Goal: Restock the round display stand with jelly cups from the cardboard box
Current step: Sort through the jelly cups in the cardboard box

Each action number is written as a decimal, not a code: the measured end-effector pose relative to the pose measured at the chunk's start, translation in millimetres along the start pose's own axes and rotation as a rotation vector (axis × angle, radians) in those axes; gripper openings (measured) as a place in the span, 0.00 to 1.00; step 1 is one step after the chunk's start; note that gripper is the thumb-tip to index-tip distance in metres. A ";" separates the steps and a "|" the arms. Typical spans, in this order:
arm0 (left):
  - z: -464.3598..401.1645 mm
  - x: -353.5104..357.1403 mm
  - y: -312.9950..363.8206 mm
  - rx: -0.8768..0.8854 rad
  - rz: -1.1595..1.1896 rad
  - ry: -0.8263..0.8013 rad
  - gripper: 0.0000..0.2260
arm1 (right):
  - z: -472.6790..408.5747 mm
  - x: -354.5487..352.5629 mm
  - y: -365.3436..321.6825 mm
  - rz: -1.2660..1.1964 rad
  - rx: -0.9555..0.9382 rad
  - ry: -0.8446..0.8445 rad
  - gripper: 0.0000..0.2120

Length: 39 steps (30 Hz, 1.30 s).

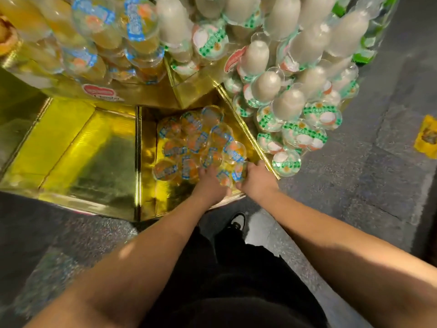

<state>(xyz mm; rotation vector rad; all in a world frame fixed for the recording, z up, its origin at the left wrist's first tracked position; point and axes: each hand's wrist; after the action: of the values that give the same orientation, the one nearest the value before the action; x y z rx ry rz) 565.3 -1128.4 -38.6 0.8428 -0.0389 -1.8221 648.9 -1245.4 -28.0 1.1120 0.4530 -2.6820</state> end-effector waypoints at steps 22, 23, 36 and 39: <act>-24.1 27.6 -3.2 -0.112 0.161 0.023 0.42 | -25.3 25.2 0.0 0.207 0.074 -0.117 0.29; -24.0 25.3 -5.2 -0.136 0.199 0.047 0.40 | -25.8 25.0 0.8 0.198 0.072 -0.127 0.29; -29.4 13.2 -22.2 -0.175 0.201 0.047 0.24 | -10.7 17.4 16.1 0.207 -0.077 -0.016 0.21; -26.2 15.6 -25.7 -0.157 0.207 0.096 0.21 | -12.8 13.5 15.6 0.169 -0.060 -0.029 0.20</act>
<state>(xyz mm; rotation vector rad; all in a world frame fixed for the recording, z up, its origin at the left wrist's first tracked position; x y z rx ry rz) 556.5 -1121.2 -76.8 0.7837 0.0752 -1.5680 652.5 -1256.3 -49.3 1.0444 0.4119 -2.5187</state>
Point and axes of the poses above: each hand's wrist, its own z-axis away from the middle knuckle, its own x-axis out of the palm, y = z × x
